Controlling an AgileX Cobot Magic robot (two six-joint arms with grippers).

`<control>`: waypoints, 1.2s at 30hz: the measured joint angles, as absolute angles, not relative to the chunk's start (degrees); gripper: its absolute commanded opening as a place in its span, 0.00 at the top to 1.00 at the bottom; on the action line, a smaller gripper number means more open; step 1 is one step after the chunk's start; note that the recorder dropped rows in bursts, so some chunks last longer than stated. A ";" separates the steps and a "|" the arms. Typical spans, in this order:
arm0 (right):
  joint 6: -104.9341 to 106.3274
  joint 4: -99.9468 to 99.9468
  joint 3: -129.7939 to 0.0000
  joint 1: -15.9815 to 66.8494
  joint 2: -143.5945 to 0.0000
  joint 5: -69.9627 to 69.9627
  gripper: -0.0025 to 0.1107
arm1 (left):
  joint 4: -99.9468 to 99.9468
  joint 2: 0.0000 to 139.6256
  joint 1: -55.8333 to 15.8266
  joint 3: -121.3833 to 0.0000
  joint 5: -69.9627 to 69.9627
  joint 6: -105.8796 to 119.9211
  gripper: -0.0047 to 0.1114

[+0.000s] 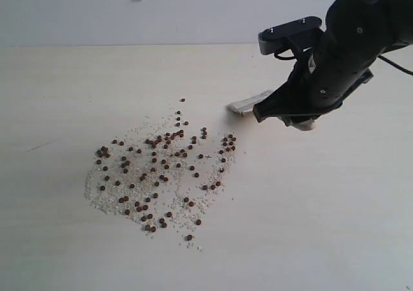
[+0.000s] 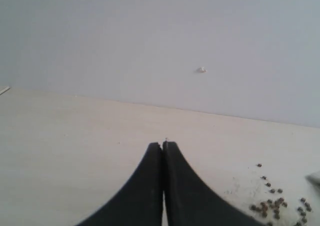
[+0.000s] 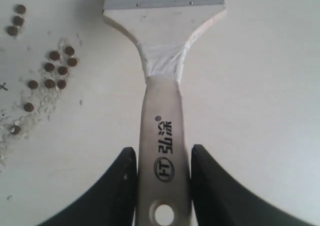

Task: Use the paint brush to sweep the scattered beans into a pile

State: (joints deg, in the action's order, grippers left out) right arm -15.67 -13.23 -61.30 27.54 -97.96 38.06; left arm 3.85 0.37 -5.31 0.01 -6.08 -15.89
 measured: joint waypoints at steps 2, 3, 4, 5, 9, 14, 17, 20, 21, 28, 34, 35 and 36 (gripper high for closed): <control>-14.59 -13.37 -62.61 27.54 -97.96 38.34 0.98 | 3.85 0.37 -5.31 0.01 -2.40 -19.67 0.96; -14.29 -13.37 -63.08 27.54 -97.96 38.34 0.98 | 3.75 0.37 -5.31 0.01 -0.68 -21.55 0.96; -14.15 -13.37 -63.62 27.54 -97.96 38.40 0.98 | 3.75 0.37 -5.31 0.01 2.12 -24.12 0.96; -14.02 -13.37 -63.86 27.54 -97.96 38.40 0.98 | 3.75 0.37 -5.31 0.01 4.04 -25.50 0.96; -12.96 -13.46 -64.07 27.54 -97.96 38.29 0.98 | 7.99 0.37 -5.31 0.01 14.49 -28.11 0.96; -12.30 -13.46 -64.07 27.54 -97.96 38.29 0.98 | 16.66 5.28 -5.31 0.01 30.20 -28.62 0.96; -12.19 -13.46 -64.07 27.54 -97.96 38.29 0.98 | 19.06 13.21 -5.31 -0.23 34.17 -28.74 0.88; -12.19 -13.46 -64.07 27.54 -97.96 38.29 0.98 | 23.39 23.93 -5.31 -2.01 36.76 -28.74 0.72; -12.19 -13.46 -64.07 27.54 -97.96 38.29 0.98 | 25.51 28.37 -5.31 -2.99 38.63 -28.74 0.66; -12.19 -13.46 -64.07 27.54 -97.96 38.29 0.98 | 43.54 61.97 -5.31 -16.57 55.92 -21.00 0.43; -12.19 -13.46 -64.07 27.54 -97.96 38.18 0.98 | 50.08 87.28 -8.78 -30.01 58.23 -10.92 0.33; -12.19 -13.46 -64.07 27.54 -97.96 38.07 0.98 | 50.08 90.30 -9.74 -31.74 58.21 -9.58 0.32; -12.19 -13.46 -64.07 27.54 -97.96 37.96 0.98 | 50.08 93.19 -10.77 -33.95 58.24 -8.10 0.31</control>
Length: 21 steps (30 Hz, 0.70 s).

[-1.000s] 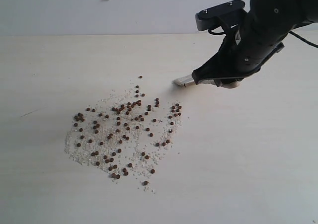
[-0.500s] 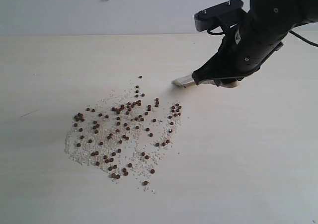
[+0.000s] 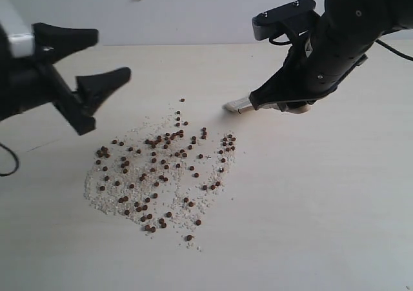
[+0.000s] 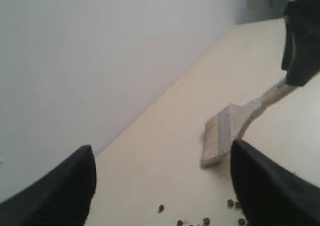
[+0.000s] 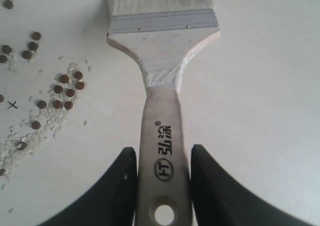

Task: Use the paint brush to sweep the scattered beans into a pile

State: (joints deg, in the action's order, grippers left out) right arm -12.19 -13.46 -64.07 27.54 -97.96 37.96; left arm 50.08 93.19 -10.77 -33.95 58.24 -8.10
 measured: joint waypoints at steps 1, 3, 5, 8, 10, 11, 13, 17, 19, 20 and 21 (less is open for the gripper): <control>-12.19 -13.46 -64.23 27.54 -97.96 37.96 0.98 | 50.08 97.30 -12.44 -36.10 58.24 -5.56 0.31; -12.19 -12.87 -64.93 27.54 -97.96 37.85 0.98 | 50.08 102.82 -15.13 -39.79 58.24 -1.22 0.31; -12.19 -11.69 -66.06 27.54 -97.96 37.85 0.98 | 49.96 108.05 -18.23 -43.52 58.24 3.78 0.31; -12.19 -9.84 -66.89 27.54 -97.96 37.95 0.98 | 47.01 114.07 -22.48 -48.12 58.24 8.46 0.31; -12.19 -9.13 -67.09 27.54 -97.96 37.95 0.98 | 43.97 117.77 -25.28 -51.33 58.34 9.70 0.31; -12.19 -8.80 -67.18 27.54 -97.96 38.06 0.98 | 42.98 119.14 -26.29 -52.62 58.34 10.02 0.31; -12.19 -8.58 -67.18 27.54 -97.96 38.06 0.98 | 41.09 122.44 -28.64 -56.16 58.45 10.11 0.31; -12.19 -8.45 -67.18 27.54 -97.96 38.06 0.98 | 37.66 128.10 -32.46 -61.45 58.45 10.24 0.31; -12.19 -8.40 -67.18 27.54 -97.96 38.06 0.98 | 35.94 130.51 -34.02 -63.88 58.45 10.24 0.32; -12.19 -8.40 -67.18 27.54 -97.96 38.06 0.98 | 35.40 131.35 -34.38 -64.74 58.45 10.24 0.32; -12.19 -8.40 -67.18 27.54 -97.96 38.06 0.98 | 34.89 132.35 -34.82 -65.78 58.45 10.35 0.32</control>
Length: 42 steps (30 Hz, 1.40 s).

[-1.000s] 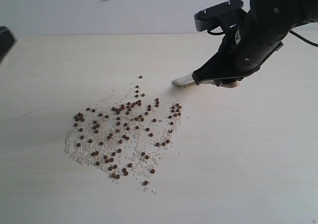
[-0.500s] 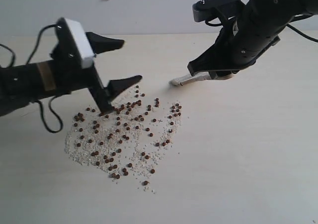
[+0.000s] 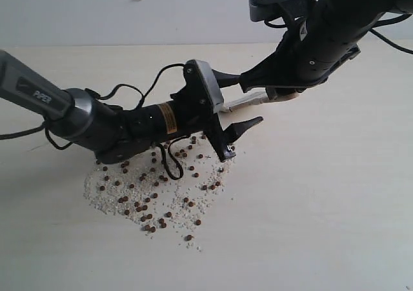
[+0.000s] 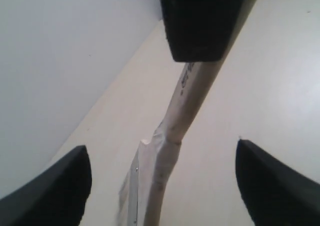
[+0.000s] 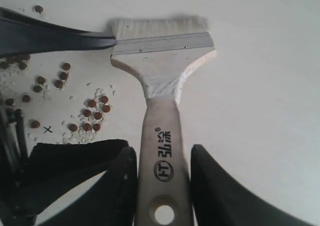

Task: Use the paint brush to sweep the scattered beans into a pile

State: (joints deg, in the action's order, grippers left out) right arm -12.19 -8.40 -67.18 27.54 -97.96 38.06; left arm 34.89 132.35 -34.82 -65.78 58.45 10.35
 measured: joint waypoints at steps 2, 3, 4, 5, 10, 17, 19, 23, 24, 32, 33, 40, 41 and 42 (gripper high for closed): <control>-12.19 -8.31 -67.18 27.54 -97.96 38.19 0.98 | 34.34 134.10 -35.05 -67.66 58.45 10.35 0.32; -12.19 -8.27 -67.18 27.54 -97.96 38.19 0.98 | 34.06 134.86 -35.17 -68.52 58.45 10.35 0.32; -12.19 -8.13 -67.18 27.54 -97.96 38.19 0.98 | 33.90 135.56 -35.17 -69.37 58.45 10.42 0.32; -12.19 -7.99 -67.18 27.54 -97.96 38.19 0.98 | 33.63 136.22 -35.27 -70.22 58.45 10.42 0.32; -12.19 -7.61 -67.18 27.54 -97.96 38.19 0.98 | 33.01 138.44 -35.39 -73.56 58.34 10.06 0.34; -12.19 -7.41 -67.18 27.54 -97.96 38.30 0.98 | 32.86 138.92 -35.85 -77.34 51.94 7.62 0.75; -12.19 -7.41 -67.34 27.54 -97.96 37.39 0.97 | 33.61 138.94 -36.09 -77.60 51.13 7.66 0.89; -12.19 -7.28 -67.68 27.31 -97.96 36.37 0.59 | 34.53 139.04 -36.29 -77.60 50.62 7.95 0.96; -12.19 -7.18 -67.68 27.31 -97.86 36.37 0.37 | 34.53 139.04 -36.29 -77.64 50.51 8.04 0.96; -12.10 -8.16 -67.68 27.31 -88.14 35.04 0.29 | 33.28 138.92 -36.18 -78.14 49.85 6.91 0.96; -12.10 -9.55 -67.68 27.31 -86.47 35.14 0.29 | 33.28 138.57 -36.18 -78.14 49.13 6.48 0.96; -9.55 -17.30 -60.85 27.31 -75.87 28.83 0.29 | 47.76 129.94 -36.18 -78.14 34.15 -5.14 0.96; -9.15 -17.41 -59.93 27.31 -74.88 27.52 0.29 | 50.11 128.50 -36.18 -78.14 32.46 -8.01 0.96; -8.62 -17.51 -58.68 27.31 -73.46 26.30 0.31 | 52.69 127.16 -36.18 -78.14 31.20 -11.13 0.96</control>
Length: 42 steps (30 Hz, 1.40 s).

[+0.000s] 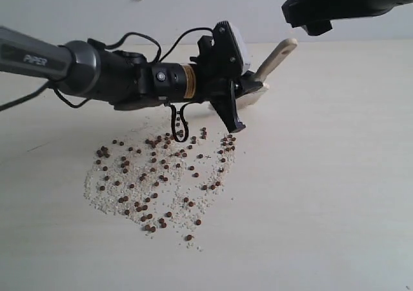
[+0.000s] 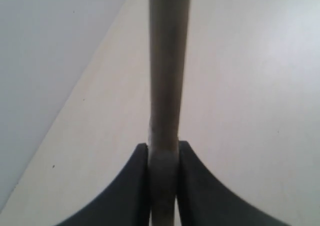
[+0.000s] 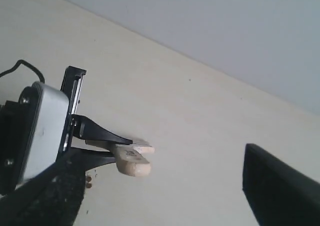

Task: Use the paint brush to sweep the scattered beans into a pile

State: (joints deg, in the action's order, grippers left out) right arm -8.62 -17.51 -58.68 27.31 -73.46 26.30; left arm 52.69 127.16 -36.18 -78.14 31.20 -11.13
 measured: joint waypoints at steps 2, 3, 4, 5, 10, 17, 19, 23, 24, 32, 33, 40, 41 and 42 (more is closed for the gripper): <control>-7.53 -17.64 -57.12 27.31 -71.44 24.13 0.37 | 57.99 124.71 -36.06 -78.14 30.12 -18.05 0.96; -6.94 -17.64 -56.37 27.31 -70.40 23.17 0.39 | 61.30 123.61 -35.91 -78.14 30.02 -21.80 0.96; -6.59 -17.64 -55.71 27.31 -69.46 22.59 0.40 | 64.87 122.85 -35.62 -78.14 30.29 -24.88 0.96; -6.46 -17.64 -55.17 27.20 -68.65 22.05 0.40 | 68.31 121.98 -35.37 -78.14 30.76 -28.65 0.96; -5.04 -16.04 -54.48 25.44 -66.97 20.99 0.40 | 82.57 119.19 -32.36 -78.14 38.92 -43.64 0.96; 21.92 9.48 -54.48 22.84 -68.21 20.74 0.40 | 88.43 118.59 -24.09 -78.14 56.69 -54.64 0.96; 34.10 20.91 -54.48 21.89 -69.27 21.82 0.40 | 89.15 118.59 -22.28 -78.14 59.99 -56.62 0.96; 62.04 46.67 -54.48 19.32 -72.92 28.13 0.40 | 91.72 118.59 -18.95 -78.14 65.75 -60.53 0.96; 68.78 51.52 -54.48 18.69 -73.98 30.10 0.40 | 92.38 118.59 -18.38 -78.14 66.87 -61.06 0.96; 104.45 82.77 -54.48 12.58 -86.46 48.78 0.40 | 95.08 118.59 -17.55 -78.14 69.15 -62.78 0.96; 108.21 85.60 -54.48 11.97 -87.95 52.10 0.40 | 95.21 118.59 -17.55 -78.14 69.15 -62.78 0.96; 119.10 96.26 -54.74 10.32 -94.68 61.85 0.40 | 95.30 118.59 -17.55 -78.14 69.15 -63.00 0.96; 119.37 96.68 -55.07 10.26 -95.34 63.44 0.40 | 95.17 118.59 -17.55 -78.14 69.15 -63.00 0.96; 119.54 97.19 -55.65 10.26 -96.23 65.16 0.40 | 95.17 118.59 -17.55 -78.14 69.15 -63.00 0.96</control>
State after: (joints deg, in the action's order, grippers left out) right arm 119.54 97.19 -55.65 10.26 -96.23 65.16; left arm 95.17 118.59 -17.55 -78.14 69.15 -63.00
